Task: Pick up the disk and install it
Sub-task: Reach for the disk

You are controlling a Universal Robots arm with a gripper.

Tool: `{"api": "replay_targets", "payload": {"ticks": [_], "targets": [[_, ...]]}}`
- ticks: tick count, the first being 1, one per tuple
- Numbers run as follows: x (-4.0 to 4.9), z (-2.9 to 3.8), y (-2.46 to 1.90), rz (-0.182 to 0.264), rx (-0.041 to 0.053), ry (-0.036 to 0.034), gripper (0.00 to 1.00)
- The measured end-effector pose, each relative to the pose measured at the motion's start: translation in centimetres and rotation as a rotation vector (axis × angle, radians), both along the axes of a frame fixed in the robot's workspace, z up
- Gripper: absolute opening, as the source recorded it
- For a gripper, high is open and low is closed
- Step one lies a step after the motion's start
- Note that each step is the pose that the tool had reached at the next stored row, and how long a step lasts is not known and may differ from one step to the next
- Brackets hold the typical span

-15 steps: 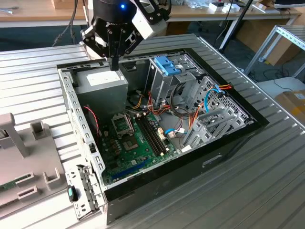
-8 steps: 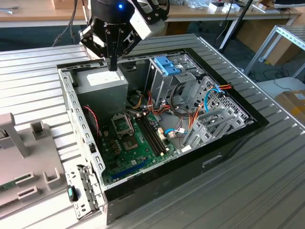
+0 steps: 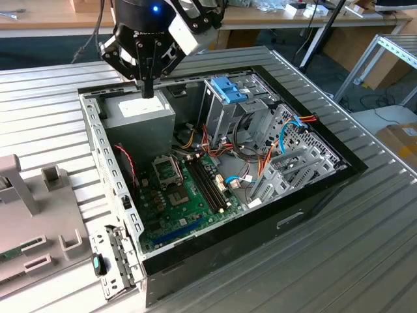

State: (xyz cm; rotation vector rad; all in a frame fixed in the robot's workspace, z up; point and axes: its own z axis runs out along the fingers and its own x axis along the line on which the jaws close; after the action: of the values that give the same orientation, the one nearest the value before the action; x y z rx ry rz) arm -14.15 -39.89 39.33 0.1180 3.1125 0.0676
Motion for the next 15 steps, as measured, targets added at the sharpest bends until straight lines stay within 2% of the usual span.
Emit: {"api": "replay_targets", "payload": {"ticks": [7,11,13,15], "targets": [[-1.23,0.0,0.0,0.0,0.0,0.0,0.11],[-2.19,0.0,0.0,0.0,0.0,-0.0001,0.11],[-2.95,0.0,0.0,0.0,0.0,-0.0001,0.11],[-3.28,0.0,0.0,0.0,0.0,0.0,0.11]]}}
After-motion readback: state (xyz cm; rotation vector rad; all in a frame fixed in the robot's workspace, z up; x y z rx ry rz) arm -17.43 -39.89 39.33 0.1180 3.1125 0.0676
